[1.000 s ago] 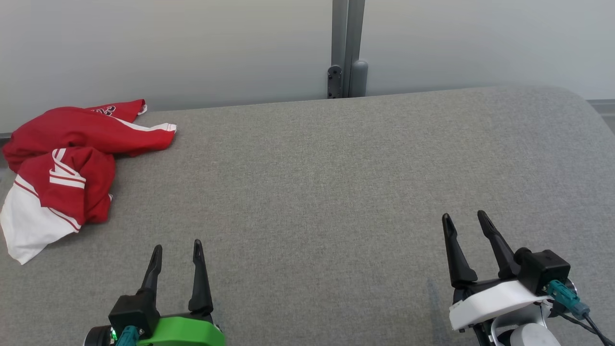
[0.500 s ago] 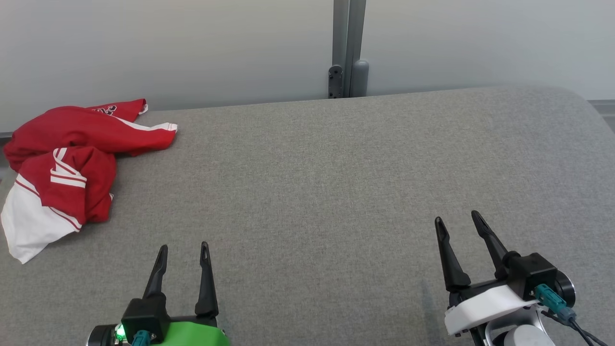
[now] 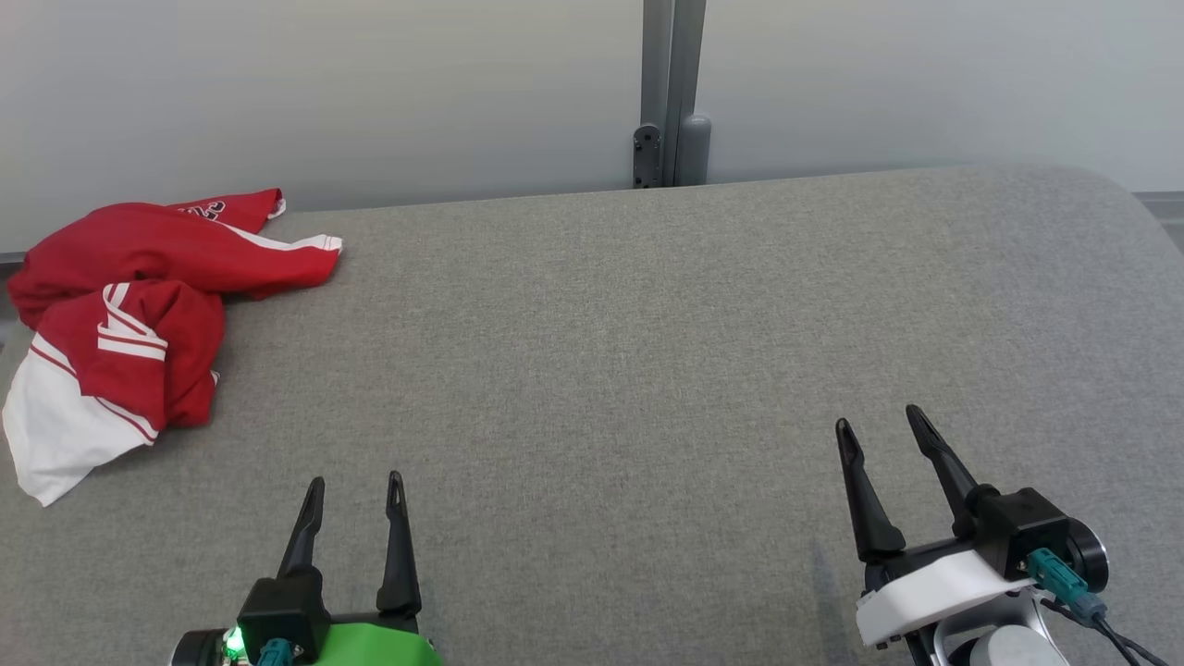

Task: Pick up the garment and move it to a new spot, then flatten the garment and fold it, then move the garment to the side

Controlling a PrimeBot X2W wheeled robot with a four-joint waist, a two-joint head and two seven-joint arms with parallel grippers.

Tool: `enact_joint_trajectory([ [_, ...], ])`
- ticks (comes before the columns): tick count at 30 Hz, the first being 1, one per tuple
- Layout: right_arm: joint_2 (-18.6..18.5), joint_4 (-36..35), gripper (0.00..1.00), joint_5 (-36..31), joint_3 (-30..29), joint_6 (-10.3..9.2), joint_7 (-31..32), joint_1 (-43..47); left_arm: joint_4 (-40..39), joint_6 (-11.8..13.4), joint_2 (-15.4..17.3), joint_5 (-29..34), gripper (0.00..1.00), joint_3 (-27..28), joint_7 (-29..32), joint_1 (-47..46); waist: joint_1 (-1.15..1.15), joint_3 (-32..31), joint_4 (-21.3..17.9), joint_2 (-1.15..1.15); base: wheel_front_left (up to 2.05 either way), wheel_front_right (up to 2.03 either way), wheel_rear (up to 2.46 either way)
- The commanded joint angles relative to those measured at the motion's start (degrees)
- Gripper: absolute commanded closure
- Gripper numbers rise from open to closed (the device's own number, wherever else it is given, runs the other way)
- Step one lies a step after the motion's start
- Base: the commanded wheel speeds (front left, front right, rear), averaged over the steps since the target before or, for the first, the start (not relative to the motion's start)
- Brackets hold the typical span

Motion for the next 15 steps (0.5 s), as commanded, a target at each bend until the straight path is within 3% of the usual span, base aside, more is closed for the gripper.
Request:
enact_joint_trajectory([
  [1,-0.3,0.2,0.0,0.0,-0.1,0.02,-0.2,0.1,0.2,-0.3,0.4,0.0,0.0,0.1,-0.2,0.3,0.0,0.0,0.0,0.0,0.0,0.0,0.0],
  [15,-0.3,0.2,0.0,0.2,-0.2,0.02,-0.2,0.0,0.4,-0.2,0.3,-0.2,0.0,0.1,-0.2,0.1,0.0,0.0,0.1,0.0,0.0,0.0,0.0],
])
